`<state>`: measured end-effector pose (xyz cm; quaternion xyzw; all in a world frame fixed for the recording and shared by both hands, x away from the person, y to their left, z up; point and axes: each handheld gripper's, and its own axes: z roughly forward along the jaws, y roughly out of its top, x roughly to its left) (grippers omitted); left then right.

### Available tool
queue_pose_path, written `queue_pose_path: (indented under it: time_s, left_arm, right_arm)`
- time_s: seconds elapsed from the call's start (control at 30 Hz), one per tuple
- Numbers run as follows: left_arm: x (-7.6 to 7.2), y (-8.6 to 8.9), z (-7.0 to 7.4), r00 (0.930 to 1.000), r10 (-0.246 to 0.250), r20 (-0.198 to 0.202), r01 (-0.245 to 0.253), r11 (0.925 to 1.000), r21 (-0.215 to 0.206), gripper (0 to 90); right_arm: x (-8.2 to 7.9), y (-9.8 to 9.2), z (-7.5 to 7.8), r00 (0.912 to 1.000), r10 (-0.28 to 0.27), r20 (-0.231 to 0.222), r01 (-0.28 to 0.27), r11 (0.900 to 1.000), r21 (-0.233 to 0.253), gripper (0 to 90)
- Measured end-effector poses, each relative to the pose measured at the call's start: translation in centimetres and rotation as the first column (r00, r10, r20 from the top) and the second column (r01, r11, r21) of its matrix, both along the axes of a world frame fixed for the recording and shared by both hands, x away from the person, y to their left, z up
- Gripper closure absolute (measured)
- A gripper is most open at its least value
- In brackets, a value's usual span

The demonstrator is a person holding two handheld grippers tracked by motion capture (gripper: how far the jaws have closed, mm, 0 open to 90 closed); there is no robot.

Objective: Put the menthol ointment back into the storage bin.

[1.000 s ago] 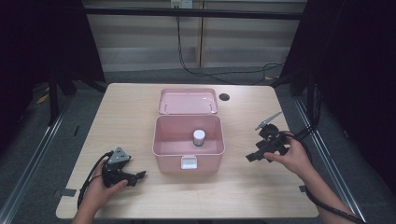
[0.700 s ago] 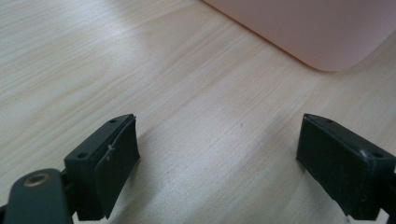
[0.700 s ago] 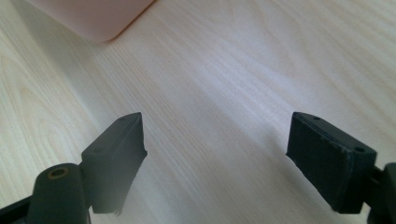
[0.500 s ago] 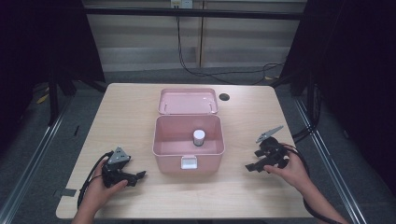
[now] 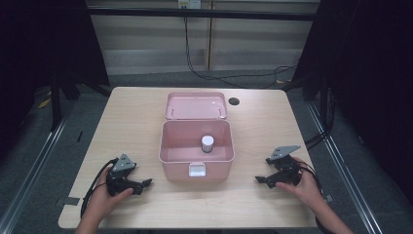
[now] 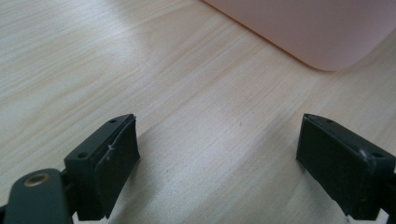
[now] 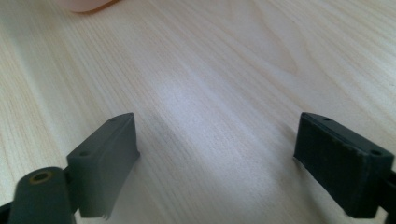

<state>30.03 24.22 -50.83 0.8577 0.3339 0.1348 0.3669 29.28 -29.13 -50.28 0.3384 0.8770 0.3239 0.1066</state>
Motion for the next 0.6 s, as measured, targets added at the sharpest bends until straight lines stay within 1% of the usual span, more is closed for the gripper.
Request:
queue_pose_path:
  time_s: [0.1, 0.2, 0.4, 0.57, 0.6]
  left_arm:
    - [-0.02, -0.02, -0.01, 1.0000, 0.002, -0.003, -0.002, 1.0000, -0.003, 12.4]
    - [-0.04, -0.02, -0.01, 1.0000, 0.003, -0.002, -0.003, 1.0000, -0.002, 12.3]
    - [-0.05, -0.01, -0.01, 1.0000, 0.001, 0.000, -0.001, 1.0000, -0.003, 12.4]
    - [-0.07, 0.00, -0.02, 1.0000, 0.001, -0.001, -0.002, 1.0000, -0.004, 12.3]
    - [-0.09, 0.00, -0.01, 1.0000, 0.002, -0.002, -0.002, 1.0000, -0.004, 12.4]
  right_arm:
    - [-0.32, -0.29, -0.43, 0.9993, -0.009, 0.035, 0.008, 0.999, 0.041, 11.8]
    - [-0.50, -0.75, -0.93, 0.9973, -0.003, 0.073, -0.003, 0.996, 0.086, 12.0]
    - [-0.39, -0.87, -0.93, 0.9974, 0.013, 0.070, -0.020, 0.996, 0.088, 11.7]
    - [-0.42, -0.81, -0.91, 0.9975, 0.006, 0.070, -0.012, 0.996, 0.085, 12.0]
    - [-0.38, -0.73, -0.74, 0.9981, 0.001, 0.061, -0.006, 0.997, 0.072, 13.3]
